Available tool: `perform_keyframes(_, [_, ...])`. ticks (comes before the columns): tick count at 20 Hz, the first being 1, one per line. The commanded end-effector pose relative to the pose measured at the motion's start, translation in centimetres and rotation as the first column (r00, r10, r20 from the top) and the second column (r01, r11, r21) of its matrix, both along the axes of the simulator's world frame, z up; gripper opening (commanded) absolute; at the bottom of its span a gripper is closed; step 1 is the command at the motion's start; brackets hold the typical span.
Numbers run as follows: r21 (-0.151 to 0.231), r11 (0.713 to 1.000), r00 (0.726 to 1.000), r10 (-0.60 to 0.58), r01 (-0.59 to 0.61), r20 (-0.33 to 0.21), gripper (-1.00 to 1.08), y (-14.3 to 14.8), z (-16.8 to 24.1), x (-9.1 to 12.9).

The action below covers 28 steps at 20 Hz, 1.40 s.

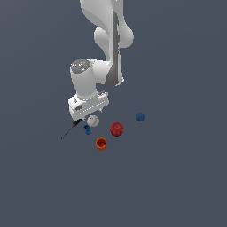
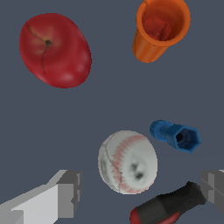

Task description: Pick up a designated object from a clutter of objects.

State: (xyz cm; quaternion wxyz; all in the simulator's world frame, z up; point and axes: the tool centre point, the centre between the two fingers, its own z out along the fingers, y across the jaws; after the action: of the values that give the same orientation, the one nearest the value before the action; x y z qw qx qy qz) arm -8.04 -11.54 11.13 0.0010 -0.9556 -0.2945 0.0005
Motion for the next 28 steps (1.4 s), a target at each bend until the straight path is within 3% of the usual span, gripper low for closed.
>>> perform_keyframes(1, [-0.001,1.000,1.000,0.027,-0.027,0.001,1.00,-0.3,-0.6,-0.5])
perform_keyframes(14, [-0.001,0.998,0.998,0.056,-0.056,0.001,1.00,-0.7,-1.7,-1.2])
perform_keyframes(28, [-0.002,0.998,0.998,0.059,-0.059,0.002,1.00,-0.7,-6.3,-1.2])
